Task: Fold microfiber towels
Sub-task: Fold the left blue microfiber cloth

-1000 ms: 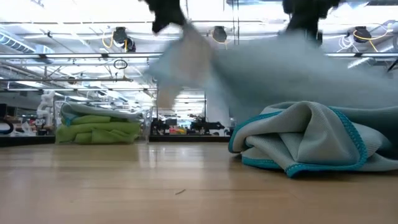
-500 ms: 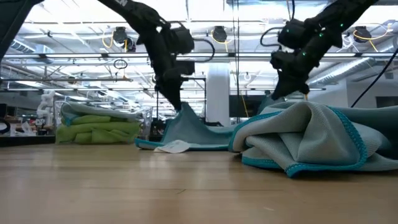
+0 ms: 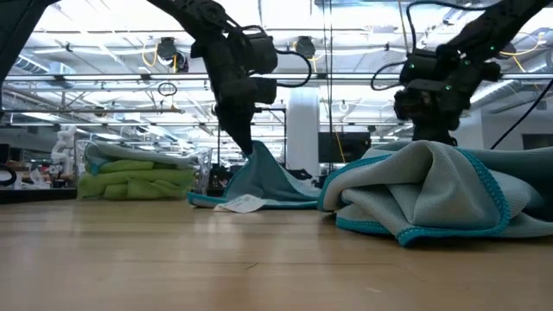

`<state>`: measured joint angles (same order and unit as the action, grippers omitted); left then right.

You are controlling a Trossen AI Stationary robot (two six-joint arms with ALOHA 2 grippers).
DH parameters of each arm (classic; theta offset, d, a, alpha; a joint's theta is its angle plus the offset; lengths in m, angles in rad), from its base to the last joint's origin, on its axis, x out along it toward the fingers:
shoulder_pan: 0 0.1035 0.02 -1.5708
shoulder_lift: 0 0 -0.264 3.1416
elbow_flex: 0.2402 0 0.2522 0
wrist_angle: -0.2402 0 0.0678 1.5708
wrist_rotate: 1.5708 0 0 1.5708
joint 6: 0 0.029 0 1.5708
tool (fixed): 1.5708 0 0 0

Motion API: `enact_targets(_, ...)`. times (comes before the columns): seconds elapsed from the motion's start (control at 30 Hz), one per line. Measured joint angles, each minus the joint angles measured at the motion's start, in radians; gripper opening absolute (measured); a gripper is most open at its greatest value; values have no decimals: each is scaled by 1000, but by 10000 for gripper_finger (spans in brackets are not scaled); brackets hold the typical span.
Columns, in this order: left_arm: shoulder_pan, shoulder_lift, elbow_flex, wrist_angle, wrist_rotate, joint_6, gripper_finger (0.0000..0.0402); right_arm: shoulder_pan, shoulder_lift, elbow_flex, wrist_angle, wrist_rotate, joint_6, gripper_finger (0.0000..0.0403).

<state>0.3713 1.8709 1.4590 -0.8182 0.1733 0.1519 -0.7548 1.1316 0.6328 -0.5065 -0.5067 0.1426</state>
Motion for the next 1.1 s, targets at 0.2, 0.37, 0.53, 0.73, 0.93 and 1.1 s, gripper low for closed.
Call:
enact_targets(0.2, -40, -11, 2, -49, 77, -56, 5, 5, 0, -63, -7, -19, 57, 0)
enact_targets(0.37, -78, -10, 2, -91, 114, -49, 17, 5, 0, -69, -7, -23, 45, 0)
enact_targets(0.53, -92, -10, 2, -103, 114, -59, 9, 13, 0, -69, -44, -55, 13, 0)
enact_targets(0.73, -98, -10, 2, -98, 114, -53, 15, 31, 0, -69, -62, -45, -20, 0)
enact_targets(0.93, -110, -10, 2, -98, 144, -58, 21, 31, 0, -69, -113, -49, -5, 0)
enact_targets(1.1, -130, -10, 2, -98, 155, -59, 6, 31, 0, -69, -111, -81, 4, 0)
